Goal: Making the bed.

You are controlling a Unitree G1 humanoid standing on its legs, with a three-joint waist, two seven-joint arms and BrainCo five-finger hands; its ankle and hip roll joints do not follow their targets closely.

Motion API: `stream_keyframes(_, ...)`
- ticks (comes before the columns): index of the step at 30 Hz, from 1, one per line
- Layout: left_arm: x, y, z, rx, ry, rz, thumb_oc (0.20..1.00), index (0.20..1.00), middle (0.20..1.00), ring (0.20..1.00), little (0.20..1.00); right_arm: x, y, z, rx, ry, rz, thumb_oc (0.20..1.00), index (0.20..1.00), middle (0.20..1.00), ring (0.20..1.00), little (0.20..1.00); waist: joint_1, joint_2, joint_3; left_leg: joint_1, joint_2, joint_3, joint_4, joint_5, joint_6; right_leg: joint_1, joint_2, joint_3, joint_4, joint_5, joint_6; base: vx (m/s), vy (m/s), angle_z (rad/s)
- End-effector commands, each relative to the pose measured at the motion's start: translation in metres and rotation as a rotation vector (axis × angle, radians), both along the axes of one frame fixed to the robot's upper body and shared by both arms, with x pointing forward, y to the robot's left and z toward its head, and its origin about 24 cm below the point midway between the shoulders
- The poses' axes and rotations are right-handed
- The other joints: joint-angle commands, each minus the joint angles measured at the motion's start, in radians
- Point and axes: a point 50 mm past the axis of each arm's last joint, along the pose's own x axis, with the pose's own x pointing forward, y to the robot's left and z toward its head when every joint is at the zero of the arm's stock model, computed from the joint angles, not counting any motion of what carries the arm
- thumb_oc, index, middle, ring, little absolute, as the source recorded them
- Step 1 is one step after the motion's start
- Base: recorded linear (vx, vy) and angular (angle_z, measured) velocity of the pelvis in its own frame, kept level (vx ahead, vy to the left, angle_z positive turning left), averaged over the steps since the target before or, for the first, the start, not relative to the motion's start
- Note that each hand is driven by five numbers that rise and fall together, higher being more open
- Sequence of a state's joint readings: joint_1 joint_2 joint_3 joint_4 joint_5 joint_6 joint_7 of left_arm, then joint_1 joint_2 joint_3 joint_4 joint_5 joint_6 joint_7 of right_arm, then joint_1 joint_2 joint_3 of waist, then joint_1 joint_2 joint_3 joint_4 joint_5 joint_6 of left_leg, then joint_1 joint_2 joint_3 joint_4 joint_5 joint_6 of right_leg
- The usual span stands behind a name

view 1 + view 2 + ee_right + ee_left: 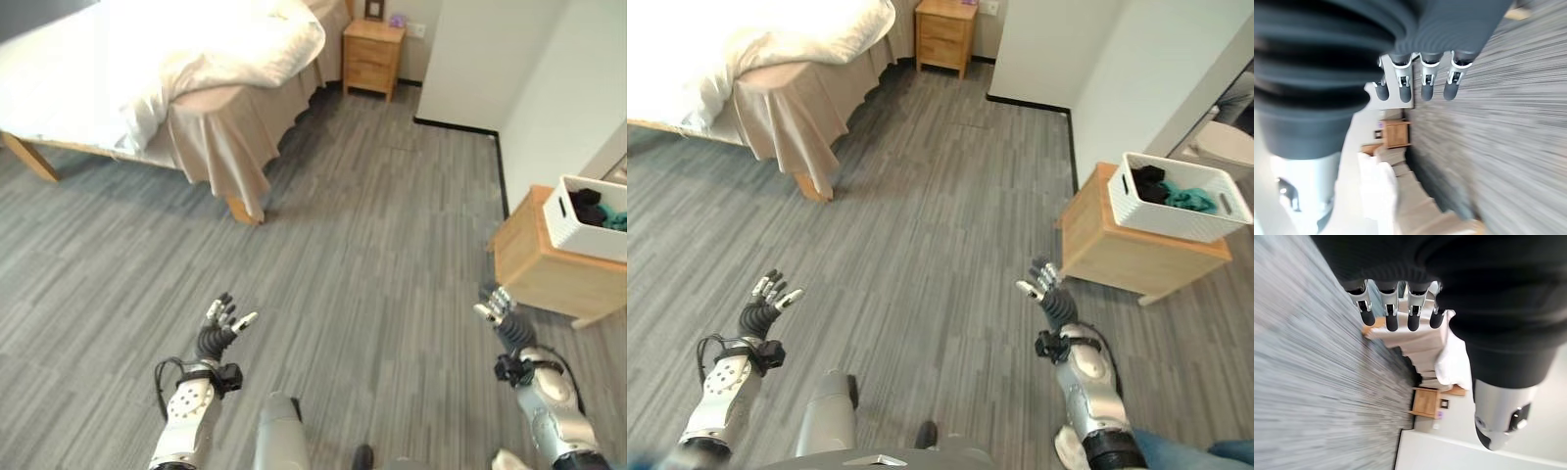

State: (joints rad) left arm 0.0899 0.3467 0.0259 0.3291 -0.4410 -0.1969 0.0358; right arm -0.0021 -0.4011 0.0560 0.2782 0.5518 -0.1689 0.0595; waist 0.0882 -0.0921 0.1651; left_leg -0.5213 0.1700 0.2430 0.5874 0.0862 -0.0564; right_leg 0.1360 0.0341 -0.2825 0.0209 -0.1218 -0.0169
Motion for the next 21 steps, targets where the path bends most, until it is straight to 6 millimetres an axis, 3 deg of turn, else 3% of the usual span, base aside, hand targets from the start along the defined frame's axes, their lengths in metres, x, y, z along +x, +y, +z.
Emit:
stream_keyframes(1, 0.013, 0.011, 0.042, -0.126, -0.293, 0.051, 1.0, 1.0, 1.0, 1.0, 1.0, 0.013, 0.001, 0.042, -0.017, -0.213, 0.049, 1.0, 1.0, 1.0, 1.0, 1.0, 0.065, 0.044, -0.013, 0.22, -0.095, 0.066, -0.349, 0.11, -0.011, 0.02, -0.067, 0.06, -0.001, 0.057, 0.066, 0.38, -0.042, -0.16)
stream_keyframes(2, 0.012, 0.011, 0.042, -0.126, -0.292, 0.052, 1.0, 1.0, 1.0, 1.0, 1.0, 0.012, 0.001, 0.042, -0.016, -0.212, 0.05, 1.0, 1.0, 1.0, 1.0, 1.0, 0.066, 0.042, -0.013, 0.223, -0.096, 0.068, -0.352, 0.111, -0.011, 0.022, -0.069, 0.061, -0.001, 0.056, 0.067, 0.57, -0.074, -0.17)
stream_keyframes(3, 0.01, 0.015, 0.049, -0.147, -0.339, 0.074, 1.0, 1.0, 1.0, 1.0, 1.0, 0.013, 0.003, 0.047, -0.002, -0.235, 0.056, 1.0, 1.0, 1.0, 1.0, 1.0, 0.07, 0.042, -0.027, 0.236, -0.098, 0.135, -0.365, 0.111, -0.008, 0.034, -0.061, 0.049, 0.014, 0.056, 0.07, 0.35, -0.01, -0.06)
stream_keyframes(5, 0.002, 0.023, 0.055, -0.167, -0.4, 0.135, 1.0, 1.0, 1.0, 1.0, 1.0, 0.013, 0.017, 0.043, 0.074, -0.242, 0.089, 1.0, 1.0, 1.0, 1.0, 1.0, 0.079, 0.034, -0.052, 0.333, -0.144, 0.148, -0.446, 0.037, 0.057, 0.038, -0.073, 0.031, 0.094, 0.055, 0.099, 0.5, 0.054, -0.08)
stream_keyframes(6, 0.0, 0.027, 0.058, -0.171, -0.424, 0.173, 1.0, 1.0, 1.0, 1.0, 1.0, 0.011, 0.021, 0.039, 0.085, -0.23, 0.094, 1.0, 1.0, 1.0, 1.0, 1.0, 0.087, 0.026, -0.069, 0.368, -0.17, 0.13, -0.473, 0.014, 0.085, 0.025, -0.096, 0.019, 0.189, 0.108, 0.132, 0.57, 0.173, 0.25)
stream_keyframes(7, -0.002, 0.042, 0.068, -0.147, -0.471, 0.268, 1.0, 1.0, 1.0, 1.0, 1.0, 0.008, 0.023, 0.039, 0.083, -0.235, 0.085, 1.0, 1.0, 1.0, 1.0, 1.0, 0.065, 0.021, -0.069, 0.439, -0.198, 0.11, -0.504, -0.054, 0.142, -0.073, -0.143, 0.028, 0.508, 0.282, 0.227, 0.41, 0.149, 0.24)
stream_keyframes(8, -0.002, 0.042, 0.068, -0.147, -0.472, 0.269, 1.0, 1.0, 1.0, 1.0, 1.0, 0.008, 0.023, 0.039, 0.083, -0.236, 0.086, 1.0, 1.0, 1.0, 1.0, 1.0, 0.065, 0.018, -0.069, 0.436, -0.203, 0.112, -0.504, -0.055, 0.145, -0.082, -0.148, 0.031, 0.52, 0.277, 0.23, 0.34, 0.099, 0.66)
stream_keyframes(9, 0.001, 0.045, 0.074, -0.141, -0.499, 0.292, 1.0, 1.0, 1.0, 1.0, 1.0, 0.007, 0.023, 0.039, 0.091, -0.238, 0.073, 1.0, 1.0, 1.0, 1.0, 1.0, 0.037, 0.034, -0.047, 0.465, -0.185, 0.09, -0.504, -0.06, 0.151, -0.155, -0.155, 0.06, 0.64, 0.296, 0.238, 0.15, -0.025, 0.93)
stream_keyframes(10, 0.003, 0.046, 0.077, -0.119, -0.508, 0.301, 1.0, 1.0, 1.0, 1.0, 1.0, 0.006, 0.022, 0.038, 0.093, -0.239, 0.064, 1.0, 1.0, 1.0, 1.0, 1.0, 0.016, 0.051, -0.034, 0.486, -0.173, 0.07, -0.506, -0.068, 0.152, -0.202, -0.158, 0.07, 0.684, 0.274, 0.224, 0.22, -0.086, 1.34)
stream_keyframes(11, 0.006, 0.046, 0.081, -0.088, -0.511, 0.295, 1.0, 1.0, 1.0, 1.0, 1.0, 0.005, 0.018, 0.041, 0.084, -0.25, 0.051, 1.0, 1.0, 1.0, 1.0, 1.0, -0.008, 0.06, -0.021, 0.5, -0.168, 0.028, -0.506, -0.064, 0.149, -0.259, -0.131, 0.105, 0.702, 0.249, 0.207, 0.24, -0.163, 1.69)
stream_keyframes(14, 0.009, 0.048, 0.089, -0.068, -0.536, 0.276, 1.0, 1.0, 1.0, 1.0, 1.0, -0.007, -0.006, 0.038, 0.066, -0.235, -0.046, 1.0, 1.0, 1.0, 1.0, 1.0, -0.051, 0.063, -0.033, 0.541, -0.158, -0.057, -0.536, -0.055, 0.114, -0.269, -0.197, 0.153, 0.472, 0.22, 0.166, 0.3, -0.24, 1.57)
stream_keyframes(15, 0.011, 0.046, 0.089, -0.079, -0.539, 0.261, 1.0, 1.0, 1.0, 1.0, 1.0, -0.014, -0.018, 0.033, 0.056, -0.217, -0.1, 1.0, 1.0, 1.0, 1.0, 1.0, -0.079, 0.05, -0.044, 0.553, -0.173, -0.109, -0.541, -0.078, 0.096, -0.276, -0.202, 0.254, 0.268, 0.217, 0.161, 0.37, -0.307, 1.04)
stream_keyframes(16, 0.013, 0.046, 0.089, -0.07, -0.529, 0.258, 1.0, 1.0, 1.0, 1.0, 1.0, -0.02, -0.026, 0.033, 0.039, -0.214, -0.135, 1.0, 1.0, 1.0, 1.0, 1.0, -0.099, 0.041, -0.053, 0.559, -0.176, -0.134, -0.543, -0.088, 0.084, -0.258, -0.206, 0.295, 0.164, 0.227, 0.168, 0.3, -0.209, 1.31)
stream_keyframes(18, 0.013, 0.046, 0.088, -0.069, -0.528, 0.256, 1.0, 1.0, 1.0, 1.0, 1.0, -0.02, -0.026, 0.033, 0.039, -0.213, -0.137, 1.0, 1.0, 1.0, 1.0, 1.0, -0.1, 0.042, -0.052, 0.563, -0.176, -0.138, -0.542, -0.091, 0.084, -0.246, -0.206, 0.291, 0.151, 0.229, 0.169, 0.13, -0.11, 1.38)
stream_keyframes(19, 0.02, 0.04, 0.088, -0.019, -0.499, 0.208, 1.0, 1.0, 1.0, 1.0, 1.0, -0.032, -0.04, 0.03, 0.016, -0.193, -0.189, 1.0, 1.0, 1.0, 1.0, 1.0, -0.112, 0.02, -0.065, 0.575, -0.175, -0.176, -0.581, -0.096, 0.078, -0.193, -0.174, 0.346, 0.064, 0.211, 0.19, 0.19, -0.266, 0.85)
stream_keyframes(21, 0.016, 0.036, 0.078, -0.076, -0.482, 0.214, 1.0, 1.0, 1.0, 1.0, 1.0, -0.034, -0.043, 0.027, 0.024, -0.183, -0.204, 1.0, 1.0, 1.0, 1.0, 1.0, -0.114, 0.02, -0.088, 0.58, -0.177, -0.186, -0.607, -0.083, 0.074, -0.158, -0.164, 0.329, 0.016, 0.214, 0.184, 0.2, -0.245, 0.81)
